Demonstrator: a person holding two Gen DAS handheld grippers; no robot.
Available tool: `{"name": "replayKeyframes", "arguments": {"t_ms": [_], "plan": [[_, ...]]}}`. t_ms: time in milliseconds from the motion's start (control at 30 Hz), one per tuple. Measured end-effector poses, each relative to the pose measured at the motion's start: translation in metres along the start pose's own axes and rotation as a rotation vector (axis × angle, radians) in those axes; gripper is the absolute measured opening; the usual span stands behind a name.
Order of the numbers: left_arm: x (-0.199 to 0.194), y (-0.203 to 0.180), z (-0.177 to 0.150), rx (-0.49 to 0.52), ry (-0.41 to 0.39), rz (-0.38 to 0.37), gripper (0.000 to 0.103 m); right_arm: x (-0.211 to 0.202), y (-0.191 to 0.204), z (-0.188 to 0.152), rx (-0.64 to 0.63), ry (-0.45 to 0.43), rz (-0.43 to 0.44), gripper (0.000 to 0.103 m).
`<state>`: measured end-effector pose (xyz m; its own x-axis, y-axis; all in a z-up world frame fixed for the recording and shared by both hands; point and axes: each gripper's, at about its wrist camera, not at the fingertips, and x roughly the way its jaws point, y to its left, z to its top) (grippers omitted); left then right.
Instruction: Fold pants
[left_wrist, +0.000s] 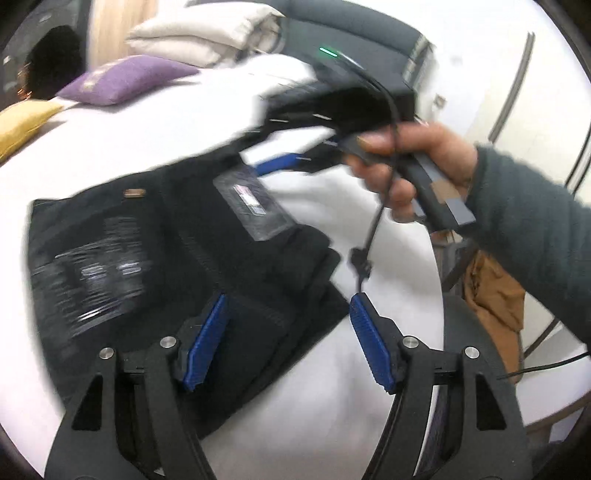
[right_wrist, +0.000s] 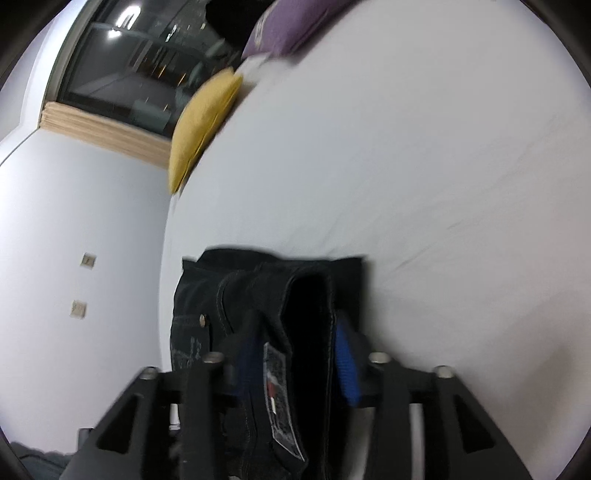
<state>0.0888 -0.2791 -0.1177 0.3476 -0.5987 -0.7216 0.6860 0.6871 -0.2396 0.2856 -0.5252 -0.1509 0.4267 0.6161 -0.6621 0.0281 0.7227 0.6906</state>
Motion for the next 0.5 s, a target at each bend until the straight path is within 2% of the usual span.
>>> {"name": "replayKeyframes", "arguments": {"t_ms": [33,133,200,300,367,433,467,500], "plan": [[-0.012,0.010,0.000,-0.031,-0.021,0.005,0.067,-0.011,0.000,-0.002,0.010,-0.026,-0.005,0.054],[-0.040,0.046,0.006,-0.115,-0.089,0.044,0.067,-0.036,0.012,-0.014,-0.007,-0.079,0.052,0.053],[-0.049,0.068,0.009,-0.154,-0.112,0.068,0.067,-0.047,0.031,-0.030,-0.049,-0.082,0.134,0.053],[-0.046,0.089,0.006,-0.197,-0.104,0.071,0.067,-0.040,0.057,-0.064,-0.103,-0.029,0.229,0.053],[-0.028,0.093,0.000,-0.202,-0.068,0.080,0.067,-0.024,0.055,-0.084,-0.080,0.014,0.235,0.053],[-0.010,0.098,-0.010,-0.219,-0.030,0.092,0.067,-0.003,0.035,-0.100,-0.004,0.056,0.194,0.053],[-0.003,0.101,-0.014,-0.222,-0.013,0.101,0.067,0.007,0.018,-0.107,0.052,0.080,0.150,0.046],[0.000,0.099,-0.016,-0.213,-0.013,0.106,0.067,0.013,0.005,-0.112,0.090,0.084,0.139,0.032]]}}
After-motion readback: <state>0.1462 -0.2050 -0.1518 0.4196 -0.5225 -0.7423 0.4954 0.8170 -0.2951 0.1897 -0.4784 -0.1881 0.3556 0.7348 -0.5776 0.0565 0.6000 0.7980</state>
